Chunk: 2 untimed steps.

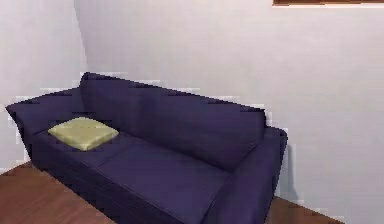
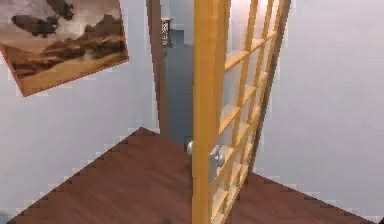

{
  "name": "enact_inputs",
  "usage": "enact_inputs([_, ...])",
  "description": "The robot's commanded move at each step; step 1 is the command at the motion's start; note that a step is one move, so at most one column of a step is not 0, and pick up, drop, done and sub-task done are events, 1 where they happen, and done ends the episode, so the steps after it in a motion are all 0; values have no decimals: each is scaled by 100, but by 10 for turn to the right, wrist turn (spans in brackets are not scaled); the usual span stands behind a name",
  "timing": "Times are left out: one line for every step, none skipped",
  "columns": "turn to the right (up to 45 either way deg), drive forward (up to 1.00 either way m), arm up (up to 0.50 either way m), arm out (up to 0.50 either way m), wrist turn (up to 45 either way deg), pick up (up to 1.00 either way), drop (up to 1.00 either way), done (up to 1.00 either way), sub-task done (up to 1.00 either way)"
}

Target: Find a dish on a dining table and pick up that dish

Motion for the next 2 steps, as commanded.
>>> enact_inputs([450,0,0,0,0,0,0,0,0])
enact_inputs([240,0,0,0,0,0,0,0,0])
